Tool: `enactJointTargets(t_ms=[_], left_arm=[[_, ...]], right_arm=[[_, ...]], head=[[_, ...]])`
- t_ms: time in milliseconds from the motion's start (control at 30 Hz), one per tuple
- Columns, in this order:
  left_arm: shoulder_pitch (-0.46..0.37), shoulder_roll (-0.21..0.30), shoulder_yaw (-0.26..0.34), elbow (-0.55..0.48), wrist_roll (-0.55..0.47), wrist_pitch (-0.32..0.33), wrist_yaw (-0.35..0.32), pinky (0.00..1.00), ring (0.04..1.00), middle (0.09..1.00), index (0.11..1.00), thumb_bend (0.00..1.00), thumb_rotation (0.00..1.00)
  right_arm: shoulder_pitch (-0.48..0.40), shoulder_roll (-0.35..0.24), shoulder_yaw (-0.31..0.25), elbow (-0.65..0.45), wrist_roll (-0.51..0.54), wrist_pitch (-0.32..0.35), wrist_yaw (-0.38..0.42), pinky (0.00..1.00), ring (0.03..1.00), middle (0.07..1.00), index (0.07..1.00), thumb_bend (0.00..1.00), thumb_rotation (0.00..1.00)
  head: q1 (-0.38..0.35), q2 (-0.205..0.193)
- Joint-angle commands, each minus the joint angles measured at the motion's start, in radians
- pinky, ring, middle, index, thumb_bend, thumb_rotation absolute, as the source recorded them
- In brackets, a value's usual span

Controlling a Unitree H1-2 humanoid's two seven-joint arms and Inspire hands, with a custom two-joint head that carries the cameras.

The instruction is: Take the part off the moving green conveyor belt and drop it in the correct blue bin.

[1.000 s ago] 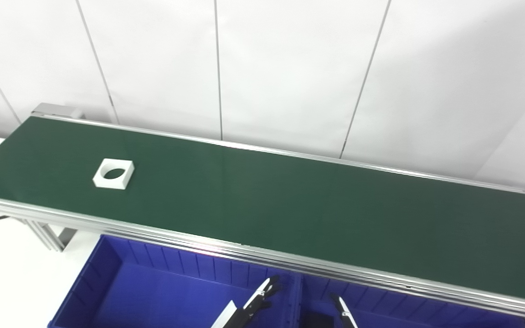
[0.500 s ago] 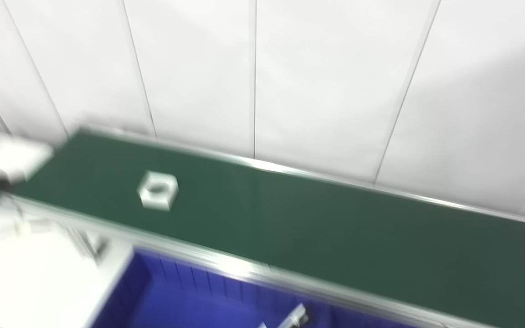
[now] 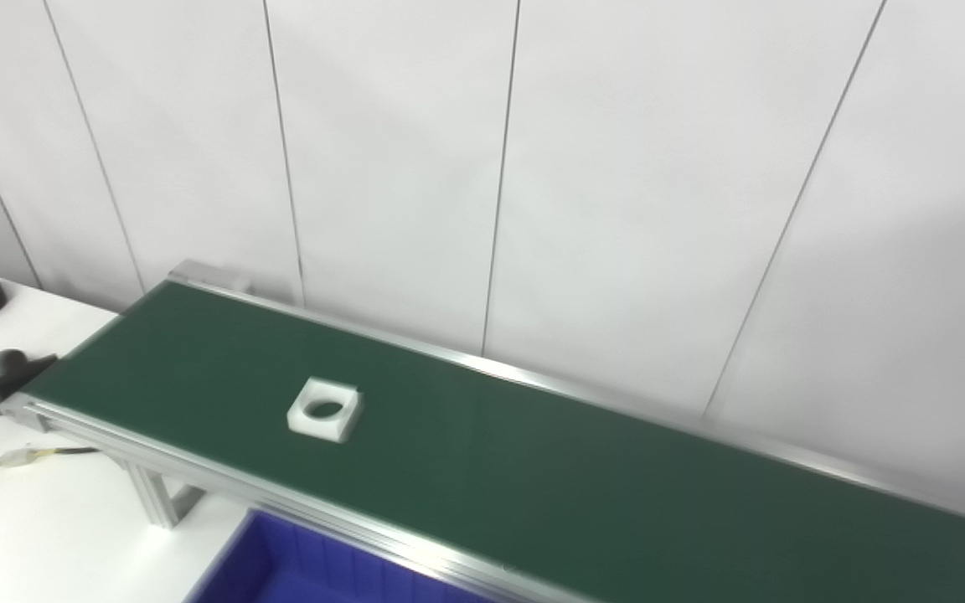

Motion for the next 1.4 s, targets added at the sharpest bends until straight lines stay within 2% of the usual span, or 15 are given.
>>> enactJointTargets(t_ms=[0, 233, 367, 467, 500, 533, 567, 600, 633, 667, 733, 933, 1367], left_arm=[[-0.013, 0.003, 0.002, -0.018, -0.006, -0.025, 0.013, 0.89, 0.944, 0.93, 0.983, 1.0, 0.84], [-0.015, -0.002, 0.003, -0.024, -0.015, -0.025, 0.006, 0.9, 0.947, 0.928, 0.983, 1.0, 0.82], [-0.008, -0.004, 0.012, -0.04, -0.02, -0.025, -0.013, 0.92, 0.963, 0.938, 0.987, 1.0, 0.82], [-0.004, 0.001, 0.023, -0.06, -0.016, -0.025, -0.024, 0.93, 0.963, 0.938, 0.99, 1.0, 0.81], [-0.002, 0.002, 0.029, -0.07, -0.019, -0.025, -0.032, 0.93, 0.962, 0.938, 0.991, 1.0, 0.81], [0.0, 0.002, 0.034, -0.076, -0.022, -0.025, -0.039, 0.94, 0.968, 0.941, 0.997, 1.0, 0.81], [0.003, 0.002, 0.039, -0.084, -0.025, -0.025, -0.047, 0.94, 0.969, 0.942, 0.999, 1.0, 0.81], [0.005, 0.002, 0.043, -0.089, -0.026, -0.024, -0.052, 0.95, 0.971, 0.945, 1.0, 1.0, 0.82], [0.007, 0.002, 0.047, -0.094, -0.023, -0.024, -0.057, 0.95, 0.974, 0.948, 1.0, 1.0, 0.82], [0.008, 0.001, 0.052, -0.097, -0.021, -0.024, -0.061, 0.96, 0.978, 0.953, 1.0, 1.0, 0.84], [0.007, 0.0, 0.056, -0.097, -0.009, -0.024, -0.061, 0.98, 0.992, 0.969, 1.0, 1.0, 0.88], [0.006, -0.003, 0.074, -0.105, -0.015, -0.024, -0.083, 0.98, 0.999, 0.981, 1.0, 1.0, 0.91], [0.02, -0.015, 0.115, -0.117, -0.031, -0.024, -0.145, 0.99, 1.0, 0.985, 1.0, 1.0, 0.89]], right_arm=[[-0.006, 0.008, -0.005, -0.017, 0.008, -0.039, -0.001, 1.0, 1.0, 1.0, 1.0, 0.99, 0.98], [-0.004, 0.004, -0.006, -0.031, 0.001, -0.039, -0.012, 1.0, 1.0, 1.0, 1.0, 0.98, 0.99], [-0.002, 0.0, -0.007, -0.042, -0.006, -0.039, -0.015, 1.0, 1.0, 1.0, 1.0, 0.97, 1.0], [0.001, 0.001, -0.012, -0.06, -0.017, -0.039, -0.016, 1.0, 1.0, 1.0, 1.0, 0.96, 1.0], [0.001, 0.002, -0.013, -0.067, -0.019, -0.039, -0.013, 1.0, 1.0, 1.0, 1.0, 0.96, 1.0], [0.0, 0.003, -0.013, -0.071, -0.019, -0.039, -0.011, 1.0, 1.0, 1.0, 1.0, 0.95, 1.0], [0.001, 0.004, -0.014, -0.077, -0.02, -0.039, -0.007, 1.0, 1.0, 1.0, 1.0, 0.95, 1.0], [0.001, 0.005, -0.015, -0.08, -0.018, -0.039, -0.002, 1.0, 1.0, 1.0, 1.0, 0.95, 1.0], [0.002, 0.007, -0.017, -0.085, -0.016, -0.039, 0.004, 1.0, 1.0, 1.0, 1.0, 0.95, 1.0], [0.003, 0.008, -0.019, -0.089, -0.015, -0.039, 0.008, 1.0, 1.0, 1.0, 1.0, 0.95, 1.0], [0.005, 0.008, -0.023, -0.096, -0.009, -0.039, 0.015, 1.0, 1.0, 1.0, 1.0, 0.94, 1.0], [0.005, 0.005, -0.037, -0.108, -0.009, -0.039, 0.021, 1.0, 0.988, 0.99, 0.982, 0.94, 0.98], [0.009, 0.017, -0.055, -0.125, -0.024, -0.039, 0.043, 0.96, 0.968, 0.973, 0.966, 0.96, 0.98]], head=[[-0.002, 0.002], [-0.002, 0.015], [-0.005, 0.039], [-0.024, 0.087], [-0.035, 0.114], [-0.035, 0.114], [-0.047, 0.138], [-0.047, 0.138], [-0.059, 0.16], [-0.059, 0.16], [-0.076, 0.188], [-0.094, 0.236], [-0.114, 0.237]])
